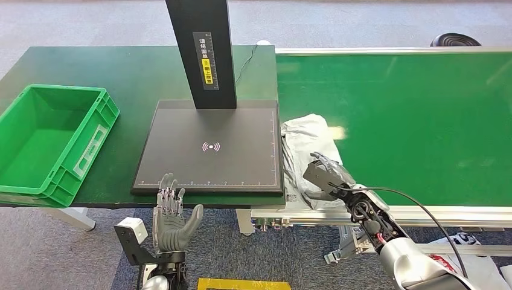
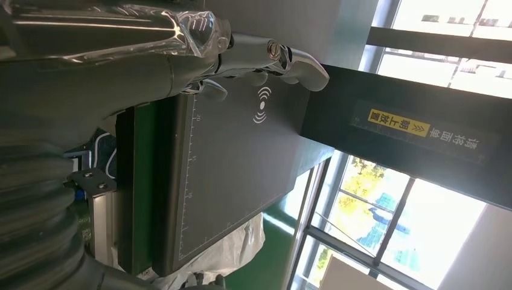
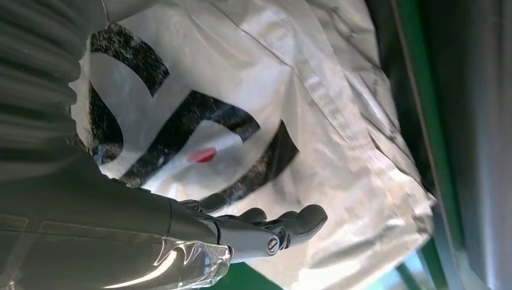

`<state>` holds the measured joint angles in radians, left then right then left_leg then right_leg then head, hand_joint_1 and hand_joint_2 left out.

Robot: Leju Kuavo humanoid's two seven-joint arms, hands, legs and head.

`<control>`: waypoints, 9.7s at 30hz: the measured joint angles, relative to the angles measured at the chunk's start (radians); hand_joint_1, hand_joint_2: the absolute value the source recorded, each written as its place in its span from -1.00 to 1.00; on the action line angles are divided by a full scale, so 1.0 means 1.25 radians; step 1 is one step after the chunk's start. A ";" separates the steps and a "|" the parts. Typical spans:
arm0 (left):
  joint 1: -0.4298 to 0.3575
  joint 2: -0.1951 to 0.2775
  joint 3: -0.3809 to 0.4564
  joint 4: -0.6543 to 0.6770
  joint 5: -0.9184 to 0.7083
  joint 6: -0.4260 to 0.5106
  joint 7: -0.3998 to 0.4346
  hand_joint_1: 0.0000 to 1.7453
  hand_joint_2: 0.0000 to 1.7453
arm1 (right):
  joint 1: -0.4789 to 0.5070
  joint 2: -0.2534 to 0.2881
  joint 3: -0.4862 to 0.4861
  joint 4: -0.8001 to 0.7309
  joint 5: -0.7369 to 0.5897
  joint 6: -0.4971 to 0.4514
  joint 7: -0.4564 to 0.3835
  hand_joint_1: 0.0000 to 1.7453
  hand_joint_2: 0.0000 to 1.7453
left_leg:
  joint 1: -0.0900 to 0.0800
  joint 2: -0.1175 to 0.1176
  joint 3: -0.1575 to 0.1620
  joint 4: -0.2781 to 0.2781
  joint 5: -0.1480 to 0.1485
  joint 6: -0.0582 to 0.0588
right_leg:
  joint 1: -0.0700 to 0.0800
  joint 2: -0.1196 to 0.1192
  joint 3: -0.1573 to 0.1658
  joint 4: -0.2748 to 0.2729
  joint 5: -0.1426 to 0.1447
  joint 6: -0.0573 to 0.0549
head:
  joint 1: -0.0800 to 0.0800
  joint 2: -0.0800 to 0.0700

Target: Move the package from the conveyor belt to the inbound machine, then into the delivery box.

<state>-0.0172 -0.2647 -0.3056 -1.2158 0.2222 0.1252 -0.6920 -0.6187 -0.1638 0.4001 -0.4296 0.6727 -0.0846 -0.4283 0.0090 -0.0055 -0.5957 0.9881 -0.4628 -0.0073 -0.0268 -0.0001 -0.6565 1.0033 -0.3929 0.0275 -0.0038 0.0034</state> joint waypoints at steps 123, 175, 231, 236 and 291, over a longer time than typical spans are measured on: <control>-0.011 -0.005 -0.001 0.014 0.017 0.001 -0.003 -1.00 1.00 | -0.170 0.173 0.026 -0.111 -0.251 0.008 -0.083 1.00 1.00 | 0.000 0.001 0.001 0.000 0.000 0.000 | 0.000 0.000 0.001 0.000 -0.001 0.001 | 0.000 0.000; -0.050 -0.017 0.003 0.061 0.006 0.001 0.013 -1.00 1.00 | -0.270 0.358 0.070 0.059 -0.216 -0.041 0.077 1.00 1.00 | 0.000 0.000 0.001 0.000 0.000 0.000 | 0.000 0.000 0.001 0.000 -0.001 0.001 | 0.000 0.000; -0.079 -0.019 0.032 0.088 -0.016 0.016 0.008 -1.00 1.00 | -0.238 0.263 0.014 -0.186 -0.323 -0.019 -0.067 -1.00 1.00 | 0.000 0.000 0.002 0.000 0.000 0.000 | 0.000 0.000 0.001 0.000 -0.001 0.001 | 0.000 0.000; -0.071 -0.017 0.035 0.079 -0.014 0.023 0.007 -1.00 1.00 | -0.167 0.214 0.018 -0.308 -0.362 -0.036 -0.086 -1.00 1.00 | 0.000 0.000 0.002 0.000 0.000 0.000 | 0.001 0.000 0.001 0.000 -0.001 0.001 | 0.000 0.000; 0.011 0.102 0.066 -0.126 -0.204 0.037 0.074 -1.00 1.00 | 0.578 0.250 0.042 -0.811 -0.425 -0.195 -0.216 -1.00 1.00 | 0.001 0.000 0.003 -0.001 -0.002 -0.002 | 0.001 0.000 0.002 0.000 -0.004 -0.001 | 0.000 0.000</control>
<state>-0.0036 -0.1373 -0.2225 -1.3726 -0.0327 0.1719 -0.6001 0.1035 0.1490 0.4525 -1.4439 0.1409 -0.3288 -0.6985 0.0102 -0.0055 -0.5921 0.9868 -0.4651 -0.0093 -0.0256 -0.0005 -0.6535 1.0033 -0.3977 0.0265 -0.0035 0.0034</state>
